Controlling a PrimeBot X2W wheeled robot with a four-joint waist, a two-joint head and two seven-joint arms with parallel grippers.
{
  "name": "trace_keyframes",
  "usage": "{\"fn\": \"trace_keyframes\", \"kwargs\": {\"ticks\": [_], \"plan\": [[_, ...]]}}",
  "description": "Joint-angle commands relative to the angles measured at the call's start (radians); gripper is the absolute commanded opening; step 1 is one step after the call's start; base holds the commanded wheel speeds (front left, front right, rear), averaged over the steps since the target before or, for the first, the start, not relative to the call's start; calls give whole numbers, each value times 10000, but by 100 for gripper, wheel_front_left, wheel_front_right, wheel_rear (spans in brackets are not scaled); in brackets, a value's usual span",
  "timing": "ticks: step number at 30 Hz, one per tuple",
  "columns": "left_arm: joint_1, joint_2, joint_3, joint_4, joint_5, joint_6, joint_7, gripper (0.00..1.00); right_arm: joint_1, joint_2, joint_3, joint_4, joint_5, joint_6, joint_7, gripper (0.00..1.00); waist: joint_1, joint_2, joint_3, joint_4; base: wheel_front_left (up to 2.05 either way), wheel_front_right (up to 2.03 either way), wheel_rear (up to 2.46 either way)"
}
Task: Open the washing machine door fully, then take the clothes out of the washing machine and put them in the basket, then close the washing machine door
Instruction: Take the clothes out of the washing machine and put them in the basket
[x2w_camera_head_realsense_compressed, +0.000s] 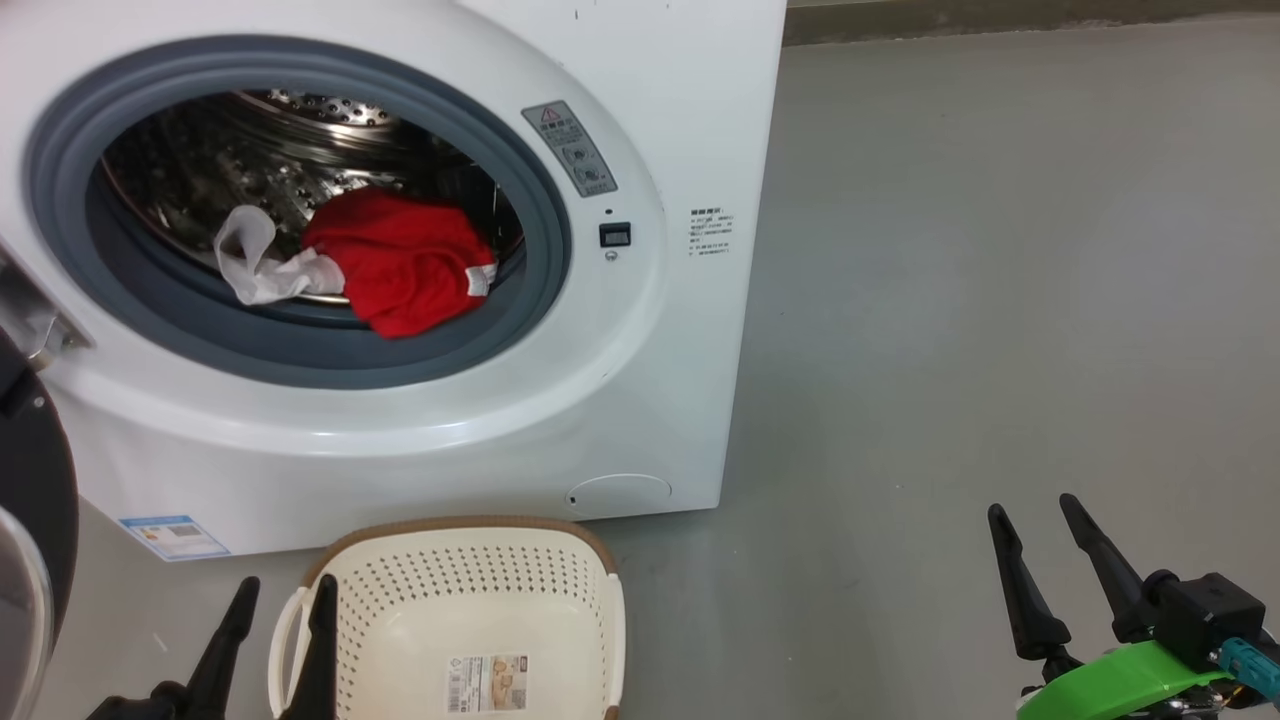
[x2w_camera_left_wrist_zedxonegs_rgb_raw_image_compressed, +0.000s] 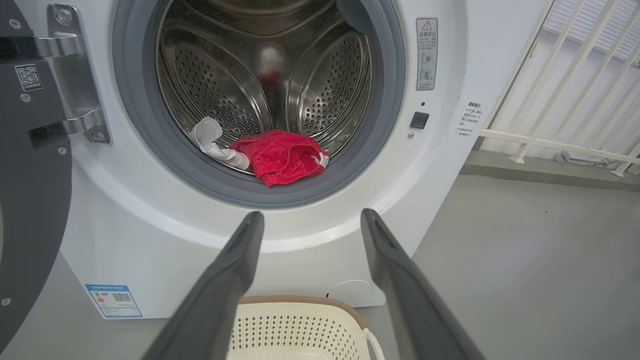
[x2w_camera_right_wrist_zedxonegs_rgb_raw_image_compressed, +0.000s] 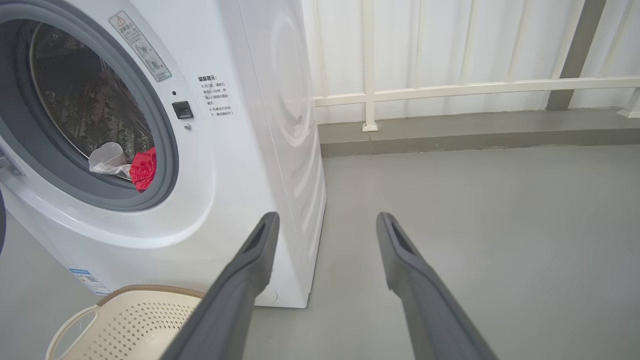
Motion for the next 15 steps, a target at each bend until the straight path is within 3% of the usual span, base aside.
{"fn": "trace_keyframes", "kwargs": {"ticks": [1,15], "plan": [[-306,243,341,-214,52,-56,-49,100,-201,-135,201,-251,-47,63,-94,100,0,-1,14,6,69,-69,0],[-461,139,491,5,194,-56,-49,100,-322,-73,210,-211,-48,63,-94,100,0,-1,140,41,10,-10,0]]}}
